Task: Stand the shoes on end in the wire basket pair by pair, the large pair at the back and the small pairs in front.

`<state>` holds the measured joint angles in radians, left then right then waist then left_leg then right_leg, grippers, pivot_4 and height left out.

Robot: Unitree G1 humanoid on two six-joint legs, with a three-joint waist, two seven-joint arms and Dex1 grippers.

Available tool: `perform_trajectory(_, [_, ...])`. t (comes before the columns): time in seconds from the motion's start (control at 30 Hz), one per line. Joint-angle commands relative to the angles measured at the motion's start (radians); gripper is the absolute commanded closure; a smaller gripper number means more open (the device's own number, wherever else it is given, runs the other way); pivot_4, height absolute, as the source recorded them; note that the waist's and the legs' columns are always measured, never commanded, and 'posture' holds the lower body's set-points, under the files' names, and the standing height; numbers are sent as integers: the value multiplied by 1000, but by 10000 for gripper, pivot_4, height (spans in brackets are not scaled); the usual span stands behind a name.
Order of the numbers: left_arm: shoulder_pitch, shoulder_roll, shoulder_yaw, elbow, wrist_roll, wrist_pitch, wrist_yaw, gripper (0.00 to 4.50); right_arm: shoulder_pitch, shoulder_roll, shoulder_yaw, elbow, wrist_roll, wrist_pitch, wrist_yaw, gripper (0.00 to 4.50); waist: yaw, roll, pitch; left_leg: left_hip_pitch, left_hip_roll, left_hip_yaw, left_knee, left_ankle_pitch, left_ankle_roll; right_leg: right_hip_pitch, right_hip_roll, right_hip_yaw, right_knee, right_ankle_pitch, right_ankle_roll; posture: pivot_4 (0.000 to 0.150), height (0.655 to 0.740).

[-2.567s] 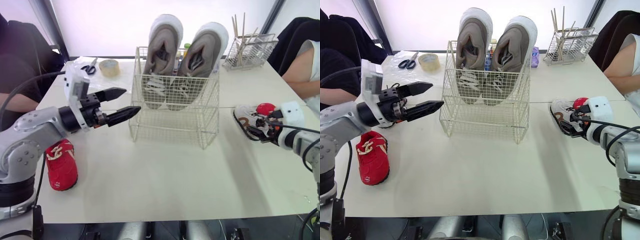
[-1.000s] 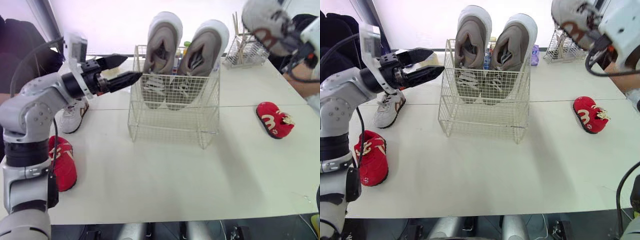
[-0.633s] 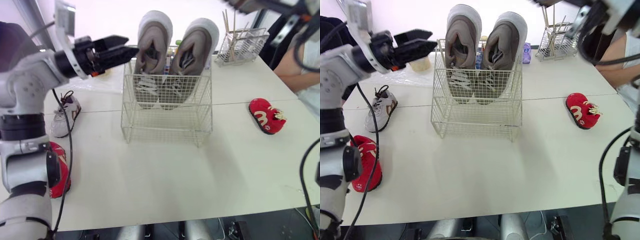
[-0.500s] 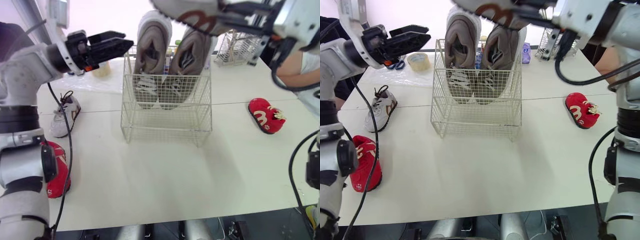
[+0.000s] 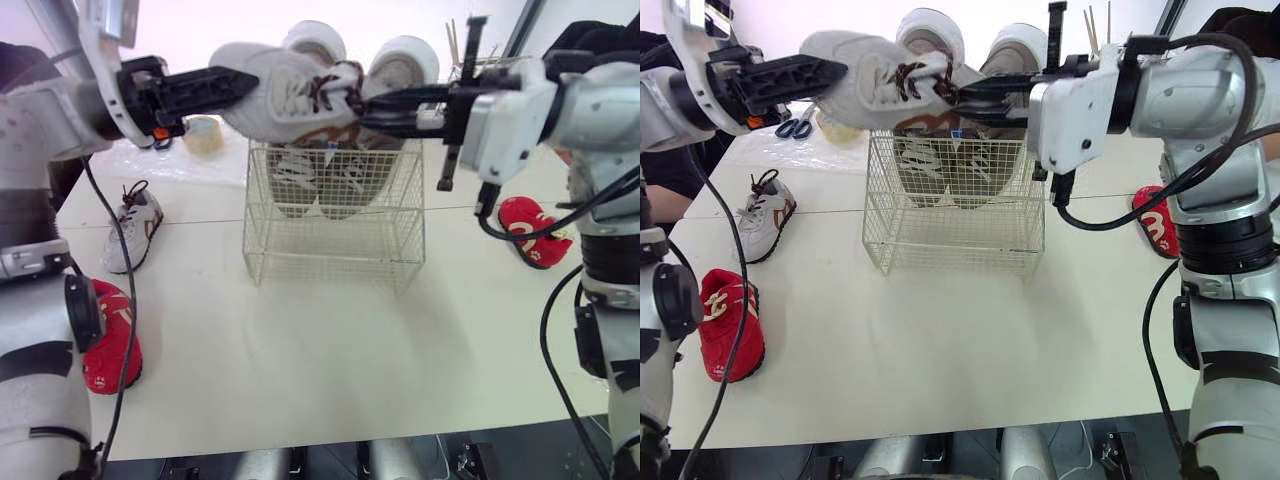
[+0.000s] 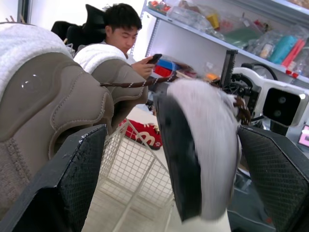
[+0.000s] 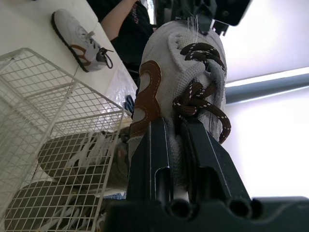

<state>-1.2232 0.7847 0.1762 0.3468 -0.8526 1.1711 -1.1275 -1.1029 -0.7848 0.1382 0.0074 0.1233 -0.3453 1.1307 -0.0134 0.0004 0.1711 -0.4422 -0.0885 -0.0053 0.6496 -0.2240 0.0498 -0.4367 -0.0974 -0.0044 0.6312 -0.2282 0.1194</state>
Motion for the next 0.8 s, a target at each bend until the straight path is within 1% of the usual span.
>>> perform_trajectory(0.03, [-4, 10, 21, -51, -15, 10, 3, 2601, -48, 16, -11, 3, -2, -53, 4, 44958, -1, 0, 0, 0, 0, 0, 0, 0, 0, 0, 0, 0, 0, 0, 0, 1500, 7400])
perform_trajectory(0.1, [6, 8, 28, -60, -24, 21, 5, 8824, -52, 21, -8, 10, -3, -65, 11, 45000, -1, 0, 0, 0, 0, 0, 0, 0, 0, 0, 0, 0, 0, 0, 0, 1500, 7400])
perform_trajectory(0.27, [40, 3, 55, -97, -59, 58, 18, 34054, -61, 21, -11, 35, -5, -83, 19, 45000, 0, 0, 0, 0, 0, 0, 0, 0, -1, 0, 0, 0, 1, 0, 0, 1500, 7400])
perform_trajectory(0.3, [50, 1, 63, -109, -70, 69, 23, 38705, -62, 20, -12, 40, -7, -86, 19, 45000, 0, 0, 0, 0, 0, 0, 0, 0, -1, -1, 0, 0, 1, 0, 0, 1500, 7400])
perform_trajectory(0.33, [60, 1, 70, -120, -82, 79, 25, 41503, -64, 19, -13, 43, -7, -86, 18, 45000, 0, 0, 0, 0, 0, 0, 0, 0, -1, -1, 0, 0, 1, 0, 0, 1500, 7400])
perform_trajectory(0.43, [82, -10, 102, -141, -115, 115, 54, 41517, -71, 17, -19, 54, -6, -71, 13, 45000, 0, 0, 0, 0, 0, 0, 0, 0, -1, -1, 0, 0, 1, 0, 0, 1500, 7400])
perform_trajectory(0.53, [118, -33, 148, -174, -144, 134, 118, 41518, -70, 20, -60, 19, 115, 163, -2, 45000, 1, 0, 0, 0, 0, 0, 0, 1, -1, -1, -1, 1, 1, 0, 0, 1500, 7400])
perform_trajectory(0.57, [127, -49, 176, -182, -158, 134, 151, 41518, -63, 15, -84, -2, 189, 289, -14, 45000, 2, 0, 0, 0, 0, 0, 0, 1, -1, -1, -1, 1, 1, 0, 0, 1500, 7400])
perform_trajectory(0.6, [139, -65, 207, -189, -174, 132, 188, 41518, -52, -1, -112, -25, 271, 431, -24, 35569, 4, 0, 0, 0, 0, -1, 0, 1, -1, -1, -1, 1, 1, 0, 0, 1500, 7400])
perform_trajectory(0.63, [150, -82, 237, -197, -189, 131, 223, 41518, -38, -21, -137, -48, 345, 556, -28, 33124, 4, 0, 0, 0, 0, -1, 0, 1, -1, 0, -1, 1, 1, 0, 0, 1500, 7400])
perform_trajectory(0.67, [157, -94, 258, -206, -201, 132, 252, 41518, -27, -37, -155, -67, 394, 644, -30, 29031, 6, 0, 0, 0, 0, -1, 0, 1, -1, 0, -2, 1, 1, 0, 0, 1500, 7400])
perform_trajectory(0.7, [167, -117, 293, -219, -219, 125, 299, 41518, -14, -54, -198, -84, 493, 777, -48, 24635, 10, 0, 0, 0, 0, -2, 0, 1, -1, 0, -2, 1, 1, 0, 0, 1500, 7400])
perform_trajectory(0.73, [179, -141, 329, -235, -245, 121, 346, 41518, -2, -69, -250, -89, 601, 912, -75, 18874, 12, -1, 0, 0, 0, -3, 1, 1, -1, 1, -2, 1, 0, 0, 0, 1500, 7400])
perform_trajectory(0.77, [193, -160, 357, -254, -269, 116, 385, 41518, 8, -79, -299, -91, 691, 1019, -102, 15006, 16, -1, 0, 0, 0, -3, 0, 1, -1, 1, -2, 1, 0, 0, 0, 1500, 7400])
perform_trajectory(0.8, [202, -174, 377, -269, -289, 114, 417, 41518, 14, -85, -335, -94, 752, 1094, -125, 9078, 19, -1, 0, 0, 0, -3, 0, 0, -1, 1, -3, 1, -1, 0, 0, 1500, 7400])
